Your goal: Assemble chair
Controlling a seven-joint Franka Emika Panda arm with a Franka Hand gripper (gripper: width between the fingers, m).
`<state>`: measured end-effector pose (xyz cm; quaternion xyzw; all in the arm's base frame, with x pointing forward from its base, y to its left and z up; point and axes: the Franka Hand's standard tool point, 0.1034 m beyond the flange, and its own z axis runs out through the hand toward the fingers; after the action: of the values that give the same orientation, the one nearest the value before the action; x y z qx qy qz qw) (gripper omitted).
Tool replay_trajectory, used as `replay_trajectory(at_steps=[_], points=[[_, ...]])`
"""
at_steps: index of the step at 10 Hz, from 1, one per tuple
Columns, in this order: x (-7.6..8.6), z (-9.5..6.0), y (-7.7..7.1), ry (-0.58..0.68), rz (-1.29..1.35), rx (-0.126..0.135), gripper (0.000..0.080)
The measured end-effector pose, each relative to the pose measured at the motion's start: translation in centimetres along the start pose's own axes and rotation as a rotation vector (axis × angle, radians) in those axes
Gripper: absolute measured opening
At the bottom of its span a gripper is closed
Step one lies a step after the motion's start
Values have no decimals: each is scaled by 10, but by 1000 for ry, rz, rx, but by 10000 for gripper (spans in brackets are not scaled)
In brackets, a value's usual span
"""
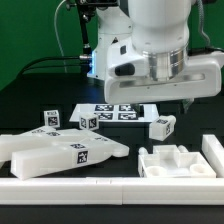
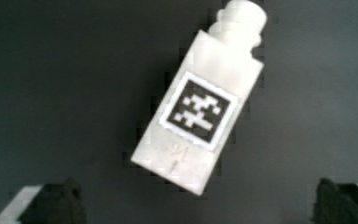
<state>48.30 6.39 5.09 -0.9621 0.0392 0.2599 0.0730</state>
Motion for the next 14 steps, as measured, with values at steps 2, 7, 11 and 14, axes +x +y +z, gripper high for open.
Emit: replay_trajectory(at_steps=[2, 7, 11, 14], points=[[4, 0, 7, -170, 71, 81, 648], [5, 11, 1, -312, 197, 202, 648], [10, 20, 9, -341, 297, 318, 648], [5, 47, 11, -435, 342, 363, 648]])
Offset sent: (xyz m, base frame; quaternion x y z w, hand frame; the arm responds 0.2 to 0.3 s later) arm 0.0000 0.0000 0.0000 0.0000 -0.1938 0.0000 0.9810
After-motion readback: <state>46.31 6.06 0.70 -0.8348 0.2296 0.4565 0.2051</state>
